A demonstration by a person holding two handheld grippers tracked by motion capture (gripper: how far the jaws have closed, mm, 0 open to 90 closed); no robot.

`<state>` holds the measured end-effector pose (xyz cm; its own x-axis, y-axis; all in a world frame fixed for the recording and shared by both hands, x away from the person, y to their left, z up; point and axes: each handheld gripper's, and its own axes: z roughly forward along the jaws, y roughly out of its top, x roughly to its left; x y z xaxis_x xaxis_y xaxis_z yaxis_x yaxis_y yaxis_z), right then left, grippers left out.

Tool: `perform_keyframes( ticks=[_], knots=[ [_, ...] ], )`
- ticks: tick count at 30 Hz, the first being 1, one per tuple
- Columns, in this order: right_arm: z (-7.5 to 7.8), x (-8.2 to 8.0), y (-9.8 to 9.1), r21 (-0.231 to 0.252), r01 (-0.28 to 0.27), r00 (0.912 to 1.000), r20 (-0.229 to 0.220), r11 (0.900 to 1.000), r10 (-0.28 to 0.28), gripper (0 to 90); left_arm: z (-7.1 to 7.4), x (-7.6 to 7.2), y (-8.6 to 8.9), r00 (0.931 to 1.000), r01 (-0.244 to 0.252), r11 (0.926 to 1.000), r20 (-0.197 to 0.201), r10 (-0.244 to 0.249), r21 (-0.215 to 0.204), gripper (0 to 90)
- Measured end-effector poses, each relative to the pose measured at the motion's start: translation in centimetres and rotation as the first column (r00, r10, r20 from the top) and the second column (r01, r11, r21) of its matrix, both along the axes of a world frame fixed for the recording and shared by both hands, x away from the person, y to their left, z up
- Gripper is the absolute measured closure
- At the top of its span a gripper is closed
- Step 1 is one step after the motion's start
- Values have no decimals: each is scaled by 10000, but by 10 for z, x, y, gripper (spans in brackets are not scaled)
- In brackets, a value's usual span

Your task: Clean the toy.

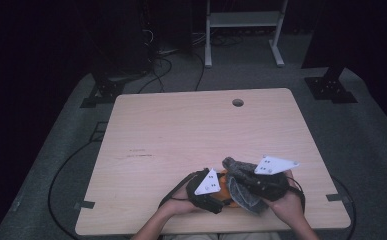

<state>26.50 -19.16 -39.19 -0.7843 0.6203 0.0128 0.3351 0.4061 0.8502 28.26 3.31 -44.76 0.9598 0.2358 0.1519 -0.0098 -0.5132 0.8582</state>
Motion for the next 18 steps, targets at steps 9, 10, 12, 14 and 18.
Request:
perform_keyframes(
  ticks=[9,10,12,14,18],
  knots=[
    [-31,26,-63,1348,1667,9734,-1805,9767,-1413,757,-2,9,11,9985,-96,9998,-550,85,-198,241],
    [-35,29,-67,1283,1816,9671,-2029,9750,-1534,757,-3,10,13,9978,-96,9997,-652,80,-245,240],
    [-42,34,-72,1142,2092,9561,-2321,9712,-1787,757,-4,12,16,9971,-147,9993,-756,121,-352,235],
    [-40,33,-73,1282,2105,9592,-2186,9691,-1795,756,-4,12,16,9972,-184,9993,-736,160,-327,227],
    [-27,24,-65,1673,1577,9781,-1618,9732,-1307,755,-4,12,15,9979,-180,9993,-623,158,-340,196]
  ],
)
